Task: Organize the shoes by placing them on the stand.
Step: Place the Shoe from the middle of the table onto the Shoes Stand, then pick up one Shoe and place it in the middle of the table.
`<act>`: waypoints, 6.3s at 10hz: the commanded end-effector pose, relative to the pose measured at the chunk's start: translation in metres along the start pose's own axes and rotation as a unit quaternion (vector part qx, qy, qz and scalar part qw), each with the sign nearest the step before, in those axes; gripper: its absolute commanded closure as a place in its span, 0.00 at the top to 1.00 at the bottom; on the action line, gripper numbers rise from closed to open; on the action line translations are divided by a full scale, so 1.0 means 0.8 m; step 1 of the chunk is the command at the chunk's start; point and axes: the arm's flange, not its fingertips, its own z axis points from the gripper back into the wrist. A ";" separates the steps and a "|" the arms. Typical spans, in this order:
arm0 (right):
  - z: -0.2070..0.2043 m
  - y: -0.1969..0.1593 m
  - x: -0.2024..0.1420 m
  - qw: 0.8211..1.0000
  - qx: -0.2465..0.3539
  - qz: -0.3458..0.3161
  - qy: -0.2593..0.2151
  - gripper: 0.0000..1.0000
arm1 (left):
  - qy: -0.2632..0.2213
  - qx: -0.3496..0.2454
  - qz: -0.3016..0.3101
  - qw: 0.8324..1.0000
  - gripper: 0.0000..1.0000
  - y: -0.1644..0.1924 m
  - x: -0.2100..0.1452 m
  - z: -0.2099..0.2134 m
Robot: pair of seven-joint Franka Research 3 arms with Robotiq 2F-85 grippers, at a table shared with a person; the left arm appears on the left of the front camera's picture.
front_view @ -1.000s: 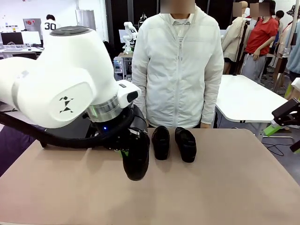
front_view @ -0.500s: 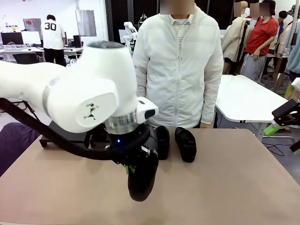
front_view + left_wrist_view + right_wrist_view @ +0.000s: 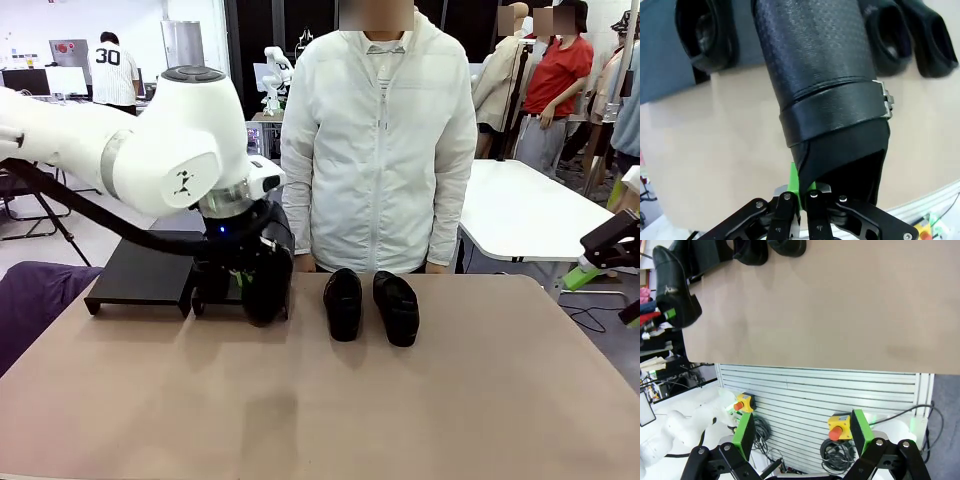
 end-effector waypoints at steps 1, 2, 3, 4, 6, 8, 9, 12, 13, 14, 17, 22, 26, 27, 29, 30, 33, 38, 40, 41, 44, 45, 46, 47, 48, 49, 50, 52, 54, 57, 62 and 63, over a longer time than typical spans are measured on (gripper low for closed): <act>0.002 0.003 -0.001 1.000 0.006 -0.008 0.000 1.00 | -0.016 -0.004 0.029 0.999 0.00 -0.002 0.029 -0.009; 0.002 0.003 -0.001 1.000 0.006 -0.008 0.000 1.00 | -0.057 -0.006 0.024 0.998 0.00 0.012 0.050 -0.018; 0.002 0.003 -0.001 1.000 0.006 -0.008 0.000 1.00 | -0.094 -0.033 -0.013 0.995 0.00 0.021 0.063 -0.025; 0.002 0.003 -0.001 1.000 0.006 -0.008 0.000 1.00 | -0.117 -0.027 -0.008 0.993 0.00 0.031 0.081 -0.033; 0.002 0.003 -0.001 1.000 0.006 -0.008 0.000 1.00 | -0.123 -0.013 0.024 0.992 0.00 0.040 0.104 -0.055; 0.002 0.003 -0.001 1.000 0.006 -0.008 0.000 1.00 | -0.122 -0.022 0.052 0.991 0.00 0.053 0.128 -0.082; 0.002 0.003 -0.001 1.000 0.006 -0.008 0.000 1.00 | -0.108 -0.027 0.062 0.992 0.00 0.061 0.136 -0.093; 0.002 0.003 -0.001 1.000 0.006 -0.008 0.000 1.00 | -0.087 -0.037 0.089 0.992 0.00 0.073 0.143 -0.103; 0.002 0.003 -0.001 1.000 0.006 -0.008 0.000 1.00 | -0.086 -0.031 0.093 0.991 0.00 0.075 0.145 -0.110; 0.002 0.003 -0.001 1.000 0.006 -0.008 0.000 1.00 | -0.088 -0.038 0.095 0.991 0.00 0.075 0.146 -0.114; 0.002 0.003 -0.001 1.000 0.006 -0.008 0.000 1.00 | -0.105 -0.049 0.115 0.987 1.00 0.083 0.150 -0.112; 0.002 0.003 -0.001 1.000 0.006 -0.008 0.000 1.00 | -0.108 -0.043 0.105 0.988 1.00 0.085 0.150 -0.110; 0.002 0.003 -0.001 1.000 0.006 -0.008 0.000 1.00 | -0.062 -0.053 0.099 0.992 1.00 0.074 0.100 -0.046; 0.002 0.003 -0.001 1.000 0.006 -0.008 0.000 1.00 | -0.035 -0.060 0.097 0.993 1.00 0.076 0.079 -0.017; 0.002 0.003 -0.001 1.000 0.006 -0.008 0.000 1.00 | 0.061 -0.075 0.086 0.992 1.00 0.098 0.016 0.044; 0.002 0.003 -0.001 1.000 0.006 -0.008 0.000 1.00 | 0.118 -0.101 0.079 0.985 1.00 0.118 -0.020 0.068; 0.002 0.003 -0.001 1.000 0.006 -0.008 0.000 1.00 | 0.139 -0.214 0.096 0.962 1.00 0.219 -0.152 0.121; 0.002 0.003 -0.001 1.000 0.006 -0.008 0.000 1.00 | 0.089 -0.310 0.179 0.929 1.00 0.313 -0.231 0.124; 0.002 0.003 -0.001 1.000 0.006 -0.008 0.000 1.00 | 0.089 -0.310 0.179 0.929 1.00 0.313 -0.231 0.124; 0.002 0.003 -0.001 1.000 0.006 -0.008 0.000 1.00 | 0.089 -0.310 0.179 0.929 1.00 0.313 -0.231 0.124; 0.002 0.003 -0.001 1.000 0.006 -0.008 0.000 1.00 | 0.089 -0.310 0.179 0.929 1.00 0.313 -0.231 0.124; 0.002 0.003 -0.001 1.000 0.006 -0.008 0.000 1.00 | 0.089 -0.310 0.179 0.929 1.00 0.313 -0.231 0.124; 0.002 0.003 -0.001 1.000 0.006 -0.008 0.000 1.00 | 0.089 -0.310 0.179 0.929 1.00 0.313 -0.231 0.124; 0.002 0.003 -0.001 1.000 0.006 -0.008 0.000 1.00 | 0.089 -0.310 0.179 0.929 1.00 0.313 -0.231 0.124; 0.002 0.003 -0.001 1.000 0.006 -0.008 0.000 1.00 | 0.089 -0.310 0.179 0.929 1.00 0.313 -0.231 0.124; 0.002 0.003 -0.001 1.000 0.006 -0.008 0.000 1.00 | 0.089 -0.310 0.179 0.929 1.00 0.313 -0.231 0.124; 0.002 0.003 -0.001 1.000 0.006 -0.008 0.000 1.00 | 0.089 -0.310 0.179 0.929 1.00 0.313 -0.231 0.124; 0.000 0.000 0.000 1.000 0.000 -0.001 0.001 1.00 | 0.089 -0.310 0.179 0.929 1.00 0.313 -0.231 0.124; -0.035 0.085 0.070 0.995 -0.098 0.013 0.019 1.00 | 0.089 -0.310 0.179 0.929 1.00 0.313 -0.231 0.124; -0.177 0.245 0.243 0.983 -0.185 0.008 0.017 1.00 | 0.089 -0.310 0.179 0.929 1.00 0.313 -0.231 0.124; -0.250 0.265 0.241 0.982 -0.187 0.025 -0.023 1.00 | 0.089 -0.310 0.179 0.929 1.00 0.313 -0.231 0.124; -0.250 0.265 0.241 0.982 -0.187 0.025 -0.023 1.00 | 0.089 -0.310 0.179 0.929 1.00 0.313 -0.231 0.124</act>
